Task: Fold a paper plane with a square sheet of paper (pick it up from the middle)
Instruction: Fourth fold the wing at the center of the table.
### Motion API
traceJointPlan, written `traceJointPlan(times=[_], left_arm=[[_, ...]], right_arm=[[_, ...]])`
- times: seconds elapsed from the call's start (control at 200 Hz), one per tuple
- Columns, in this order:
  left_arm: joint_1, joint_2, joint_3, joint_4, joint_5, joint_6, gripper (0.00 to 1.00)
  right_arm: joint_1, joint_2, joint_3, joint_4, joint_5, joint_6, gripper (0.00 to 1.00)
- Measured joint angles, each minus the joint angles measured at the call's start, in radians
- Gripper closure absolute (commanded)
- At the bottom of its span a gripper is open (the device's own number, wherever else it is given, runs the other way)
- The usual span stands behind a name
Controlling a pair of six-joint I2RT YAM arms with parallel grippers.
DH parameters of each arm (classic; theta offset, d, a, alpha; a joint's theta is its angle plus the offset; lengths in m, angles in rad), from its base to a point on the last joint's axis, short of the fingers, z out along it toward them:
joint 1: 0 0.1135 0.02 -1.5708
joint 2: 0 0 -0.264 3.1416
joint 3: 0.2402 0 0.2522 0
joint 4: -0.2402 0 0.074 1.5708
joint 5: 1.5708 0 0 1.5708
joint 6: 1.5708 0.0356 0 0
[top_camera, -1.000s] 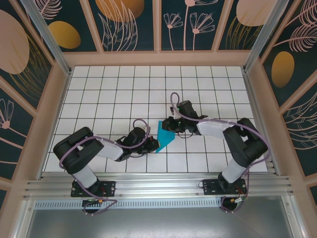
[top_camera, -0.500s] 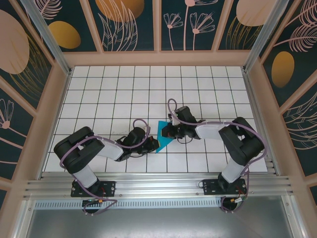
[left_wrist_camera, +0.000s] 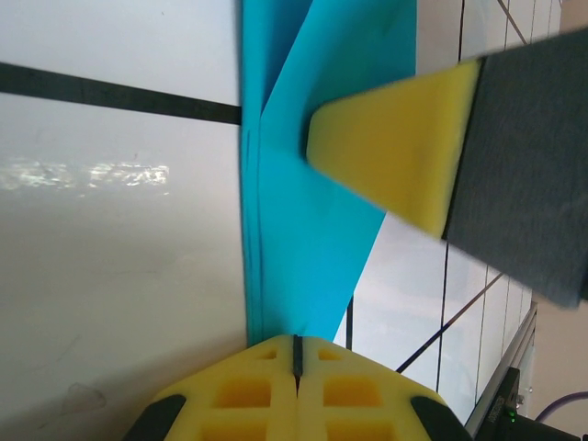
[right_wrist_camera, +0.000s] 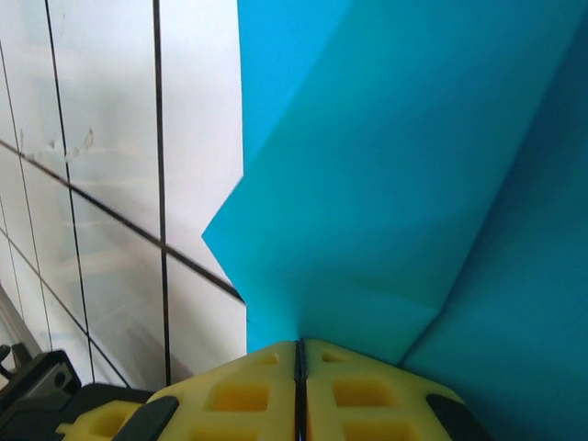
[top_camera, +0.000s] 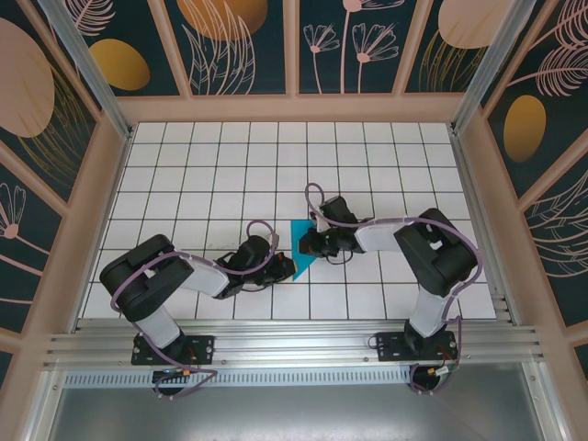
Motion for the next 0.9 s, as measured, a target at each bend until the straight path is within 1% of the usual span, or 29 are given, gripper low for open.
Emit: traceJointPlan(times=[0.18, 0.37, 0.515, 0.62, 0.701, 0.811, 0.896], left_arm=[[0.0, 0.001, -0.001, 0.0, 0.0, 0.0, 1.0], [-0.001, -0.018, -0.001, -0.02, -0.01, 0.001, 1.0], [-0.001, -0.115, -0.007, -0.162, -0.054, 0.001, 1.0], [-0.001, -0.213, -0.004, -0.23, -0.085, 0.003, 0.94], [-0.001, -0.252, 0.021, -0.25, -0.092, 0.011, 0.92], [-0.001, -0.235, 0.083, -0.254, -0.091, 0.024, 0.92], [-0.001, -0.176, 0.132, -0.254, -0.076, 0.025, 0.93]], right_arm=[[-0.06, 0.033, 0.046, -0.003, 0.014, -0.026, 0.88], [-0.07, 0.052, 0.076, -0.011, 0.021, -0.04, 0.88], [-0.07, 0.038, 0.034, 0.045, 0.017, -0.012, 0.88], [-0.068, 0.007, -0.023, 0.098, 0.018, 0.034, 0.88], [-0.058, -0.018, -0.063, 0.124, 0.019, 0.071, 0.88], [-0.036, -0.048, -0.101, 0.137, 0.029, 0.123, 0.88], [-0.02, -0.06, -0.116, 0.141, 0.041, 0.163, 0.88]])
